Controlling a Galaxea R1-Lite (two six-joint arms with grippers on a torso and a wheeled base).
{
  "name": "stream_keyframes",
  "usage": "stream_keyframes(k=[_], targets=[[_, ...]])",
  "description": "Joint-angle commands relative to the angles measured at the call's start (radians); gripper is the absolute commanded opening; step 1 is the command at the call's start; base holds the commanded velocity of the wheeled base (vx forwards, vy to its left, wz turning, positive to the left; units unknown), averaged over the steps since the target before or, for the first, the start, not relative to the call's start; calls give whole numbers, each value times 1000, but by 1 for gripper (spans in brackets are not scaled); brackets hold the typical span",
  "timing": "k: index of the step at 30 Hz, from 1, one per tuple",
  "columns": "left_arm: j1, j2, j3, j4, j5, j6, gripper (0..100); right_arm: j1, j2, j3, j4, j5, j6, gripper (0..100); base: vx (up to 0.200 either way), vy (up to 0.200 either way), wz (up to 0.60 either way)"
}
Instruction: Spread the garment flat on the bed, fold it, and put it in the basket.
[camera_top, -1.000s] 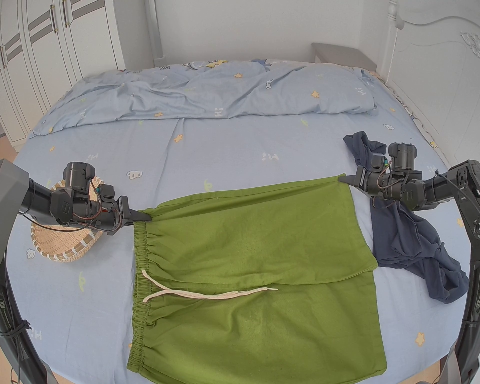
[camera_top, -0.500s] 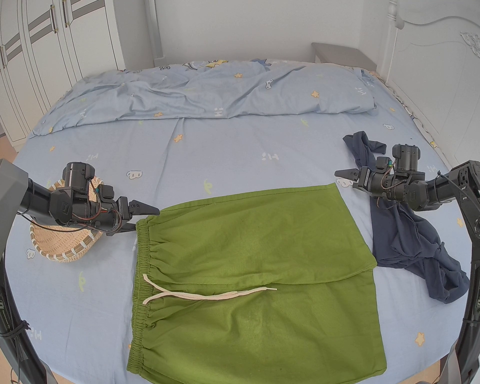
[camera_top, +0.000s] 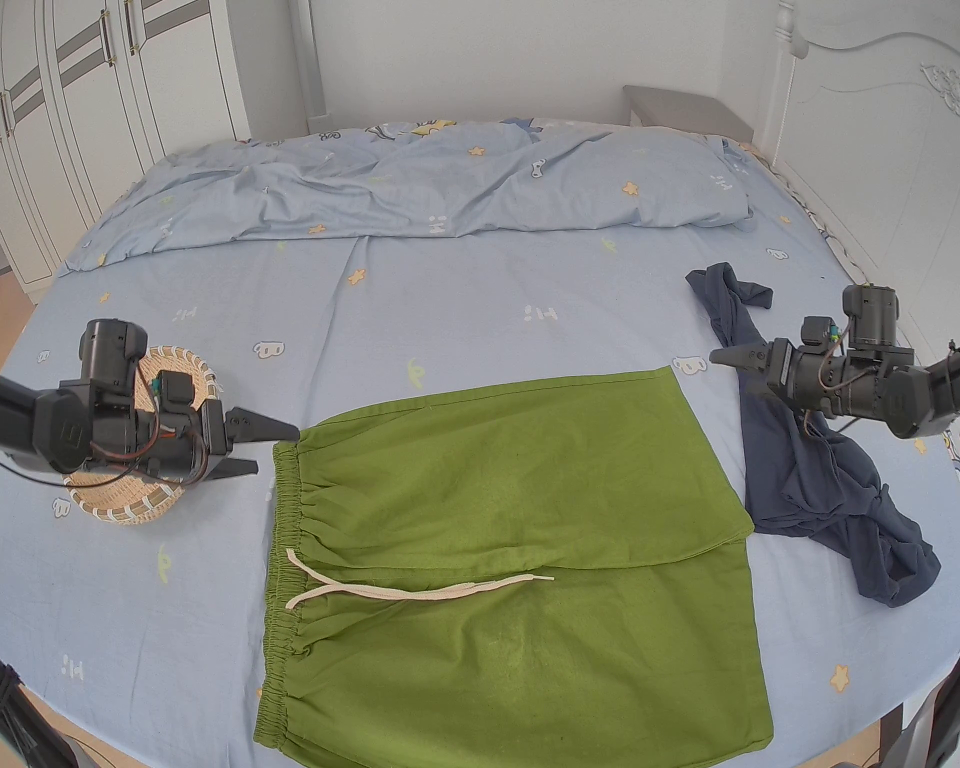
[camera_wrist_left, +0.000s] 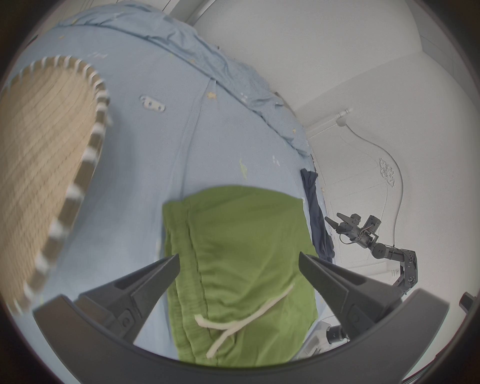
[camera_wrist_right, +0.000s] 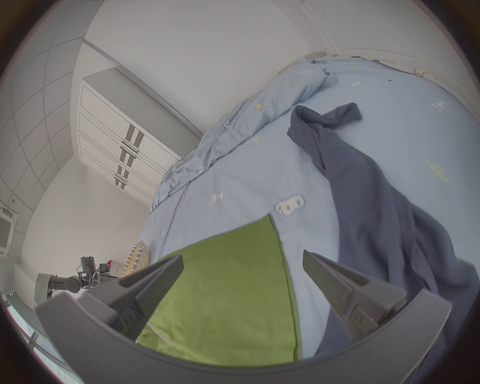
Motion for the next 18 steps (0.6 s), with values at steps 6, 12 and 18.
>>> stream_keyframes(k=[6,12,18], targets=[[84,-448,624,-20,-14,-6,100,-21,-535,645,0,-1,-10,100,0,0,0],[73,-647,829,-17,-20,-26,100,-3,-615,875,-54,-1,-20,100,0,0,0],[70,-721,912,-9,-47,-29,100,48,-615,941,-112,-1,-19,100,0,0,0]])
